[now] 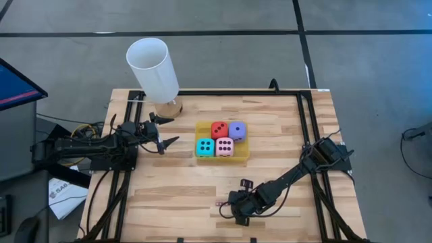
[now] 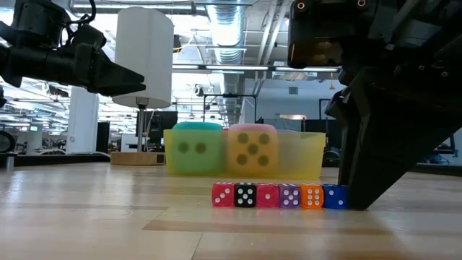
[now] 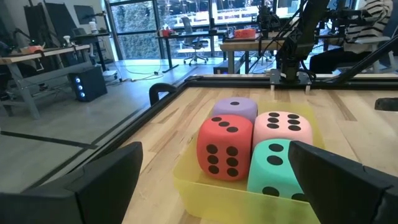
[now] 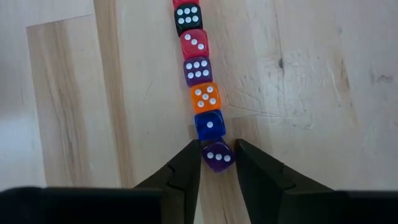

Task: Pick & Place Dice
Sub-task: Put the right small purple dice into the yellow bin

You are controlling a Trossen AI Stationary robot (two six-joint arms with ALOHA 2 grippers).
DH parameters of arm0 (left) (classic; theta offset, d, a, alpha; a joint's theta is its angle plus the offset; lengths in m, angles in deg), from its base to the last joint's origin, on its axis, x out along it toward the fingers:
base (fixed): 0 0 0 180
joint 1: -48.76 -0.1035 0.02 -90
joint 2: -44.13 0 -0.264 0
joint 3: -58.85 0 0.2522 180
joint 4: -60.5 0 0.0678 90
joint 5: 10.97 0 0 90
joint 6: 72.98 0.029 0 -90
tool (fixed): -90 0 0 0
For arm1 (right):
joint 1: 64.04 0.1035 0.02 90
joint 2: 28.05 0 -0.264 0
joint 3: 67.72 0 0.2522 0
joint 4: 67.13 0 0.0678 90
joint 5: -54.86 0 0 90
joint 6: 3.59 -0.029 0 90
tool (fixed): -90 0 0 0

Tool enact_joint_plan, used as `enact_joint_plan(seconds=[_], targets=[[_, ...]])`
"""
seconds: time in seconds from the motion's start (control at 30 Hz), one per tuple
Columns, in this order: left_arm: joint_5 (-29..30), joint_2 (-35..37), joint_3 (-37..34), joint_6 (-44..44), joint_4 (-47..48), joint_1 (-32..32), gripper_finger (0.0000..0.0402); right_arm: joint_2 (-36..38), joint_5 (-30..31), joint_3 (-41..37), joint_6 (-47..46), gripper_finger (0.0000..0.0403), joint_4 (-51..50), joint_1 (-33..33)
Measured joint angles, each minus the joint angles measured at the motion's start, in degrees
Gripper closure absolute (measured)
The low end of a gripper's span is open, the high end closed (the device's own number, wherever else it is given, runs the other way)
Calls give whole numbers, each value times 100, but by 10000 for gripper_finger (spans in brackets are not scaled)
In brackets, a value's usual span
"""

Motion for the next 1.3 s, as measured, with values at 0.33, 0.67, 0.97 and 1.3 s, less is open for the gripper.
enact_joint_plan(seconds=[0.33, 0.67, 0.97, 1.3], targets=[[-2, 0, 0, -1, 0, 1, 9, -22, -256, 390, -2, 311, -945, 9], [-2, 0, 0, -1, 0, 0, 9, -20, -164, 837, -2, 347, -1816, 2], [-2, 0, 0, -1, 0, 1, 9, -17, -82, 837, -1, 346, -1545, -12], [-2, 0, 0, -1, 0, 1, 9, -12, 24, 837, -2, 345, -1361, -9]])
